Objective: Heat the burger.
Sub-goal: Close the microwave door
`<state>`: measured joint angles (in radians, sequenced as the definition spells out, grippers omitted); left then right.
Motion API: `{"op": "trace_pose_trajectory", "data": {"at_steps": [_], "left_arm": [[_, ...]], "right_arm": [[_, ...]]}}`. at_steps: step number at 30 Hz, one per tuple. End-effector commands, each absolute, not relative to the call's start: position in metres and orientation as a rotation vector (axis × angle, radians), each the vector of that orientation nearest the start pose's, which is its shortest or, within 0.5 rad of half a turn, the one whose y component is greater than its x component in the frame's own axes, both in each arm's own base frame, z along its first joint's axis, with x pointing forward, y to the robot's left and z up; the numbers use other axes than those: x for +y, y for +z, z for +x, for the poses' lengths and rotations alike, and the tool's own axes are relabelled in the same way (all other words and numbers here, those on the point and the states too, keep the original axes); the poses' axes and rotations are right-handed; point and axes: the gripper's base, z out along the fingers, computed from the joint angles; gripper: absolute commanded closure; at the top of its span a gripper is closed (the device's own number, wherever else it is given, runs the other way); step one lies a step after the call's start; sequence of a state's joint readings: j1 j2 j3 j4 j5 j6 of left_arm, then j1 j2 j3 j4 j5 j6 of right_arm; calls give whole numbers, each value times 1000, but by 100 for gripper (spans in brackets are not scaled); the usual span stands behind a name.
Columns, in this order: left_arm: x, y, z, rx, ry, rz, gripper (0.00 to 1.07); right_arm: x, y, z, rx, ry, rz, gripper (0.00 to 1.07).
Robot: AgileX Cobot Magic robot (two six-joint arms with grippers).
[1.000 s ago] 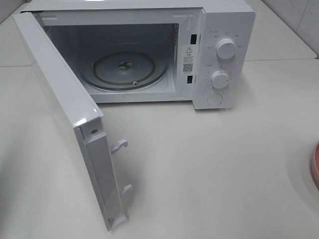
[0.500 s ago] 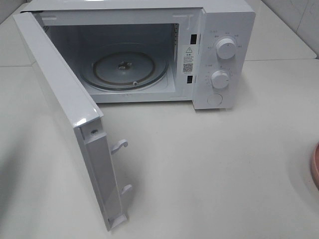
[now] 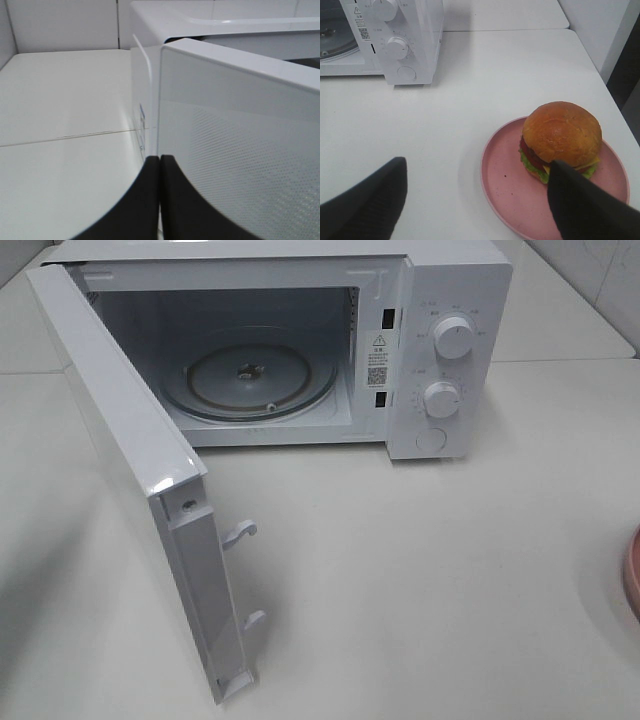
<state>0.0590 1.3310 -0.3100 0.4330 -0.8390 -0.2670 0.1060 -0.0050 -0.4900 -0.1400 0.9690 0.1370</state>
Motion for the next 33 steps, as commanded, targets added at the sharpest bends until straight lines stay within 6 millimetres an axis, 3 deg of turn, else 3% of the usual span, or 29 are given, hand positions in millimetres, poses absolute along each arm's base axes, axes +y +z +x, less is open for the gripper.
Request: {"op": "trace_pose_trajectory", "data": {"at_steps": [1, 11, 16, 33], "left_arm": [[-21, 207, 234, 1684, -254, 290, 107], [-29, 196, 252, 1676, -373, 333, 107], [-47, 191, 259, 1691, -424, 385, 107], [-85, 184, 261, 1704, -439, 358, 107]], "right_arm": [[-11, 283, -5, 1916, -10, 24, 33], [-11, 283, -5, 1916, -10, 24, 33], [-11, 283, -5, 1916, -10, 24, 33], [-11, 283, -5, 1916, -10, 24, 33]]}}
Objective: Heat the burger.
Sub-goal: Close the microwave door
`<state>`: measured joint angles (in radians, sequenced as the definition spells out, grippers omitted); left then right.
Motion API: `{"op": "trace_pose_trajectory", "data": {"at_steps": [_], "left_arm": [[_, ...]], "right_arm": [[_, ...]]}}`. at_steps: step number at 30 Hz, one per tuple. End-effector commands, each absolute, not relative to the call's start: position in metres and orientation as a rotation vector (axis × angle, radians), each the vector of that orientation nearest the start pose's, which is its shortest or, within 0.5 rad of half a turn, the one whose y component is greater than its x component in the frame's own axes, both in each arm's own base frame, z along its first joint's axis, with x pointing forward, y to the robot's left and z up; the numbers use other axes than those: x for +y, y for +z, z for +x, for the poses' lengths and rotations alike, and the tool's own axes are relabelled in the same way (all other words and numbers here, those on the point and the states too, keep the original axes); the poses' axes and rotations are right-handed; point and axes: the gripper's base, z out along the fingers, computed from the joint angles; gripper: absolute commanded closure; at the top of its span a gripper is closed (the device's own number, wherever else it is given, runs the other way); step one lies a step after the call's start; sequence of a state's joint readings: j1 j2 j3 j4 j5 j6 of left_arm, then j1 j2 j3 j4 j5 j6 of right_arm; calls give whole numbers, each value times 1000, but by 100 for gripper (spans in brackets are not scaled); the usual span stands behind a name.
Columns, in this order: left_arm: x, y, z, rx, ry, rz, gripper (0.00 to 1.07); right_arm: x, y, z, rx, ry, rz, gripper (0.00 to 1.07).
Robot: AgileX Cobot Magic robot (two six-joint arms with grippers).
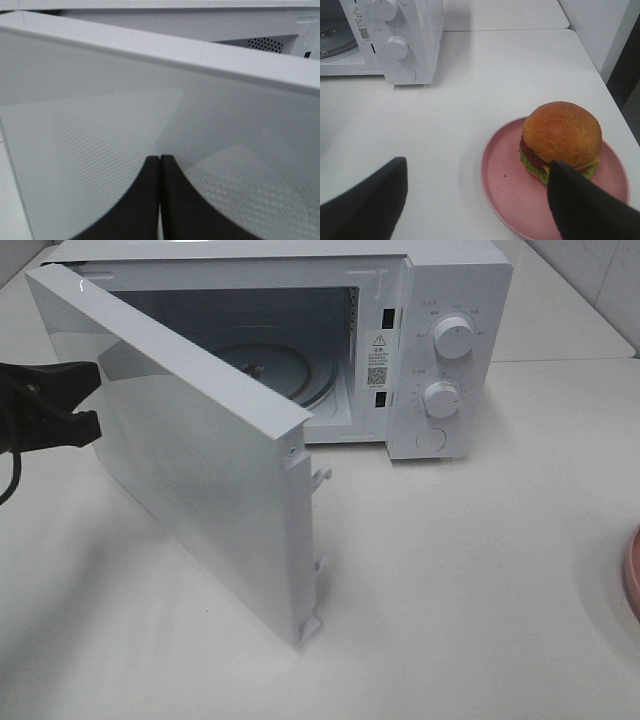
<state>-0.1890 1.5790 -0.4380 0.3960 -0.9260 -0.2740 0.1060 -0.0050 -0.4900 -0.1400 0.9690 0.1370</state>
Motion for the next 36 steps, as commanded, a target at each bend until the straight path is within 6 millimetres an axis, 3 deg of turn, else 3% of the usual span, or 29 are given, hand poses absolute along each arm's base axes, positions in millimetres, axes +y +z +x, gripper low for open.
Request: {"op": "trace_pose_trajectory", "data": {"at_steps": [1, 10, 22, 36], "left_arm": [[-92, 181, 263, 1710, -456, 375, 107], [-113, 180, 272, 1727, -460, 371, 107], [-145, 196, 297, 1739, -467, 347, 107], [-187, 193, 317, 1747, -485, 351, 107]], "right_arm": [[-11, 283, -5, 1916, -10, 24, 33], [-11, 283, -5, 1916, -10, 24, 33], [-11, 283, -5, 1916, -10, 24, 33], [-11, 283, -5, 1916, -10, 24, 33]]}}
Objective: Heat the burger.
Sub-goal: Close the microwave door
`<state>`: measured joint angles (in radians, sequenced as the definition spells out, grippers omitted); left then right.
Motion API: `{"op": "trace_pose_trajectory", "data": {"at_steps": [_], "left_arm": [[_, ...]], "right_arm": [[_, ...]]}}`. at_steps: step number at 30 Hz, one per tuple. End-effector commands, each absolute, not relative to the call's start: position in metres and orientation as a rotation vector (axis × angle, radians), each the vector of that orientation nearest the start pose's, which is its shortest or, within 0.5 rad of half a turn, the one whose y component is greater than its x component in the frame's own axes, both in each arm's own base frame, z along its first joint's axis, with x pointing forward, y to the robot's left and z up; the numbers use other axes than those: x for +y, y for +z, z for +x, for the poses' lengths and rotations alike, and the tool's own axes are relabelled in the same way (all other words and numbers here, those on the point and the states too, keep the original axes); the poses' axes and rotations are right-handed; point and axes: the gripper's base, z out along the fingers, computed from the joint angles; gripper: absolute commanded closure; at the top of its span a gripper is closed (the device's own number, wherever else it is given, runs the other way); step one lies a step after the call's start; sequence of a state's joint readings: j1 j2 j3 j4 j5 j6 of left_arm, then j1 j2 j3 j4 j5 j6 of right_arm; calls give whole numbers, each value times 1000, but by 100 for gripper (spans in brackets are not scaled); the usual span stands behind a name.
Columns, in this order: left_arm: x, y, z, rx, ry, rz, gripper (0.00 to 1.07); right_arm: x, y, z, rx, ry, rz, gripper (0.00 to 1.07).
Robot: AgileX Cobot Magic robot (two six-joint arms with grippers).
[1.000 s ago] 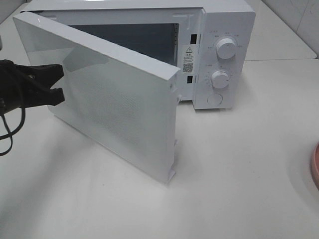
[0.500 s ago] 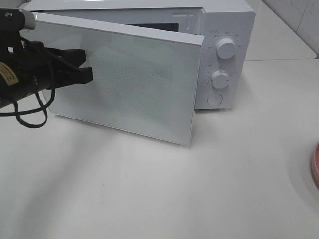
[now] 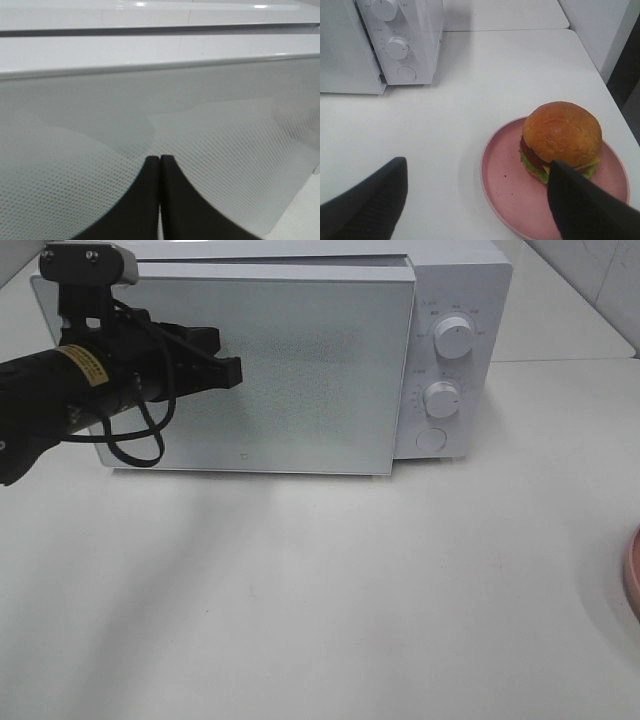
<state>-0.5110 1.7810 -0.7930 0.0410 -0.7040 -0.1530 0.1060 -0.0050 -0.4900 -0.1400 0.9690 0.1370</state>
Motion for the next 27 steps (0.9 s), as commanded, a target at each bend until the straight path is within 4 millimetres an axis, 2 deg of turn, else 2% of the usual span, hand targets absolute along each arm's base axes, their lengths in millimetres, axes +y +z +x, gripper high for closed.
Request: {"op": "trace_pose_trajectory", "data": {"at_steps": [1, 5, 7, 10, 12, 20, 27], "left_arm": [[-194, 193, 320, 1740, -495, 350, 107], [-204, 193, 325, 1735, -506, 327, 107], [-218, 192, 332, 1740, -514, 306, 107], [-221, 191, 333, 1744, -515, 310, 107], [-235, 192, 339, 1739, -515, 334, 107], [-247, 193, 356, 1752, -494, 301, 107], [-246, 194, 359, 1745, -448, 298, 107]], "right_arm": [[-11, 283, -5, 1916, -10, 24, 33], [-11, 283, -5, 1916, -10, 24, 33], [-11, 283, -5, 1916, -10, 24, 33], [-11, 283, -5, 1916, -10, 24, 33], [-11, 283, -5, 1916, -10, 24, 33], [-11, 283, -5, 1916, -10, 24, 33], [-11, 283, -5, 1916, -10, 24, 33]]}}
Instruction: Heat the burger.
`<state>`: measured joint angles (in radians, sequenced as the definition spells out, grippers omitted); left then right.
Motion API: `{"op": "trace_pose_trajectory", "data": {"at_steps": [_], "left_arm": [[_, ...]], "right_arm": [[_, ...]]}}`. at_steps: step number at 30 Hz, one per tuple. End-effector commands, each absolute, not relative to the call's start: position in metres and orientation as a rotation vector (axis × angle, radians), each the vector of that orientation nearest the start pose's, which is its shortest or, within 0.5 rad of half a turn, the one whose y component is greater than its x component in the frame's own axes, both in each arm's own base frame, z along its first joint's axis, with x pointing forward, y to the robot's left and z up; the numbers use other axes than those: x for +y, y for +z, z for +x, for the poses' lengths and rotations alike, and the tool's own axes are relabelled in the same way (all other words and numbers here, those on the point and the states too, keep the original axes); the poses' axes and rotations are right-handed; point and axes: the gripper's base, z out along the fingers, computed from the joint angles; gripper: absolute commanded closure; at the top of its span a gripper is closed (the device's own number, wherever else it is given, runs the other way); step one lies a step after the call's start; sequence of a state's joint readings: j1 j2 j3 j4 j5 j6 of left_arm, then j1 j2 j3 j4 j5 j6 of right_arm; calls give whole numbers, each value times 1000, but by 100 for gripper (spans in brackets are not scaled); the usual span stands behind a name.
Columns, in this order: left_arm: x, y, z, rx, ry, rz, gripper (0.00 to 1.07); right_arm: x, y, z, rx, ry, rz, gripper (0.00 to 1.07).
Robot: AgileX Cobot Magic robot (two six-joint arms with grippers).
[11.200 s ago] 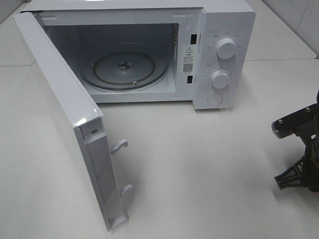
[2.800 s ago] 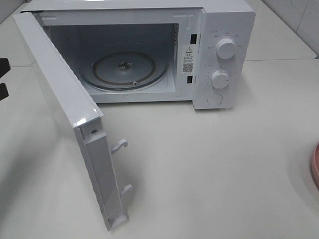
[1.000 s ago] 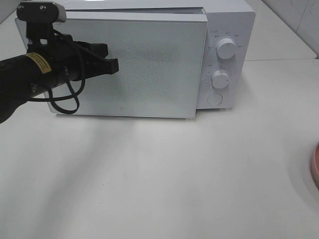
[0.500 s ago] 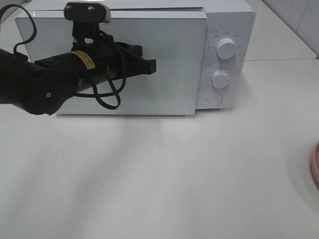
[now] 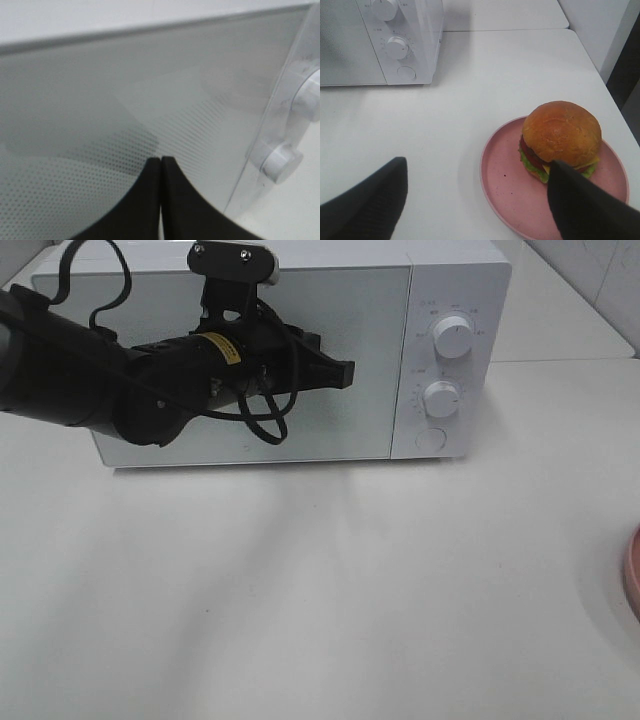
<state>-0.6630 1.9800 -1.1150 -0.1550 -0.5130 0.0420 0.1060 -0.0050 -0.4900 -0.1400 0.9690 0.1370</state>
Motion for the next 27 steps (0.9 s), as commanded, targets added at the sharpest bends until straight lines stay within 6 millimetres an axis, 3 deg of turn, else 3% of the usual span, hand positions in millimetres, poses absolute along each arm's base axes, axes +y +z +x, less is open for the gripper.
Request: {"op": "trace_pose_trajectory", "data": {"at_steps": [1, 7, 15, 16, 17, 18, 19, 21, 22, 23, 24, 25, 26, 27], "left_arm": [[-245, 194, 360, 1751, -449, 279, 107], [-248, 200, 356, 1742, -461, 292, 107], [-271, 216, 324, 1867, -530, 433, 107], [-275, 218, 316, 1915, -543, 472, 99], [-275, 218, 316, 1915, -543, 472, 99], [-277, 219, 311, 1940, -547, 498, 91], [-277, 219, 311, 1940, -547, 498, 91], [-281, 220, 297, 2030, -551, 584, 49], [-281, 220, 297, 2030, -551, 584, 49], [-281, 219, 295, 2053, -550, 597, 39], [-280, 218, 288, 2119, -548, 635, 19], [-280, 218, 288, 2119, -548, 635, 19], [-278, 218, 282, 2186, -542, 671, 8], [-276, 218, 278, 2222, -540, 691, 6]], "right_arm": [[-11, 283, -5, 1916, -10, 24, 33], [-11, 283, -5, 1916, -10, 24, 33], [-11, 283, -5, 1916, -10, 24, 33], [-11, 283, -5, 1916, -10, 24, 33], [-11, 283, -5, 1916, -10, 24, 33], [-11, 283, -5, 1916, -10, 24, 33], [-11, 283, -5, 1916, -10, 24, 33], [-11, 283, -5, 1916, -10, 24, 33], [-11, 283, -5, 1916, -10, 24, 33], [-11, 283, -5, 1916, -10, 24, 33], [-11, 283, -5, 1916, -10, 24, 33], [-11, 283, -5, 1916, -10, 24, 33], [-11, 283, -5, 1916, -10, 24, 33], [-11, 283, -5, 1916, -10, 24, 33]]}}
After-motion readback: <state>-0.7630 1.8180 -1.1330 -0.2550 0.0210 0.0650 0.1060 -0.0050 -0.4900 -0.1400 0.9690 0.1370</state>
